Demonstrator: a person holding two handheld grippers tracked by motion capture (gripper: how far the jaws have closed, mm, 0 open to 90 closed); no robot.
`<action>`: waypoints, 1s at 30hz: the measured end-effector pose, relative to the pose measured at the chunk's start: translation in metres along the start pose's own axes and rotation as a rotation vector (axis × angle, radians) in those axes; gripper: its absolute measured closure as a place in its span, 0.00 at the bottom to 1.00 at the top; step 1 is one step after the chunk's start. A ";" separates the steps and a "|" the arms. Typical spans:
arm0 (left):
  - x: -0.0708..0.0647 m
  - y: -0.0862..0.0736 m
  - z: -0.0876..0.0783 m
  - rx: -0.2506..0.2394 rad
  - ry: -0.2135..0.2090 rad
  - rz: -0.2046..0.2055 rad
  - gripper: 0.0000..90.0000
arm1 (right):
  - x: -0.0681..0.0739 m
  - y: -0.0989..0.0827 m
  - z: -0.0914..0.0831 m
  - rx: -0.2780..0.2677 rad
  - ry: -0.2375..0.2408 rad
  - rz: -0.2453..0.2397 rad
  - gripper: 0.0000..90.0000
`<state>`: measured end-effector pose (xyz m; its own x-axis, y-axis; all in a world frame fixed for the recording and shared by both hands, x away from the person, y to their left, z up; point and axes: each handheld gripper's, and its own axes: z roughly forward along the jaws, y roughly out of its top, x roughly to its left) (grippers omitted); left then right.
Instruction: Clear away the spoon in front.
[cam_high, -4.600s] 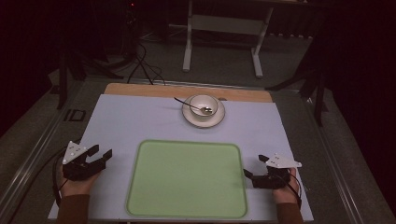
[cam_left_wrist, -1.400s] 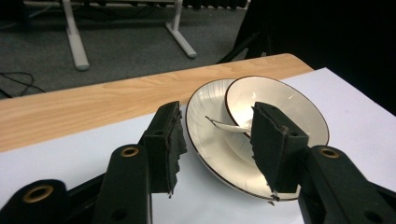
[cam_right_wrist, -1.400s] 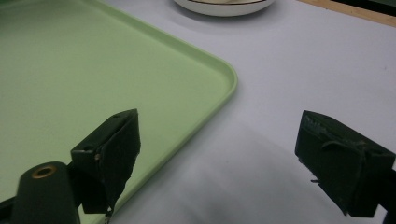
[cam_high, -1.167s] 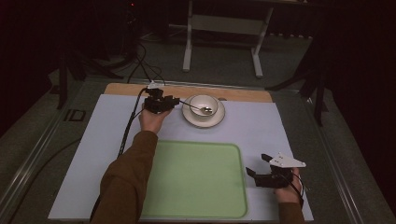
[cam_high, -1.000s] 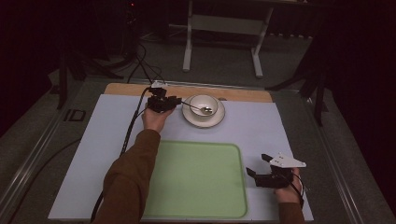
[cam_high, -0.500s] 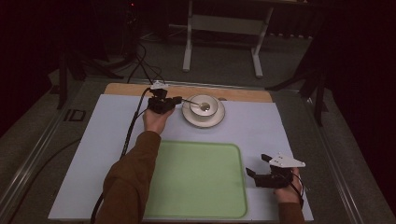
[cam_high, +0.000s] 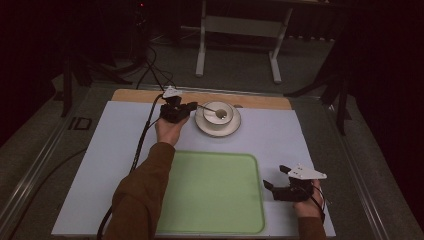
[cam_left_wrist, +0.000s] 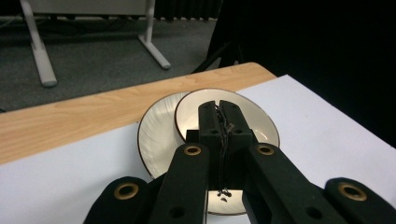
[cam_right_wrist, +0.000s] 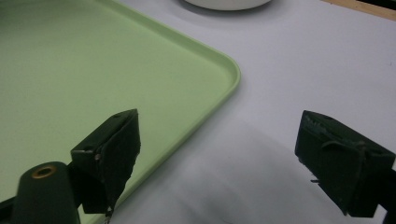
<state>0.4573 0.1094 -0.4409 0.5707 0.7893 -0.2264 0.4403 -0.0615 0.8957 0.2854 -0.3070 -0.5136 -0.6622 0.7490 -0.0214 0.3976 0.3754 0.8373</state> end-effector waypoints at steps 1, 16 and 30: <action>0.000 0.001 -0.002 -0.005 0.001 0.004 0.99 | 0.000 0.000 0.000 0.000 0.000 0.000 0.15; -0.004 0.013 -0.027 -0.041 0.004 0.038 0.99 | 0.000 0.000 0.000 0.000 -0.001 0.001 0.16; -0.005 0.023 -0.056 -0.063 0.007 0.069 0.99 | 0.000 0.000 0.000 -0.001 -0.004 0.002 0.15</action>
<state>0.4254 0.1380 -0.3979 0.5935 0.7886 -0.1610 0.3558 -0.0776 0.9313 0.2850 -0.3067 -0.5137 -0.6590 0.7518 -0.0214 0.3984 0.3731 0.8379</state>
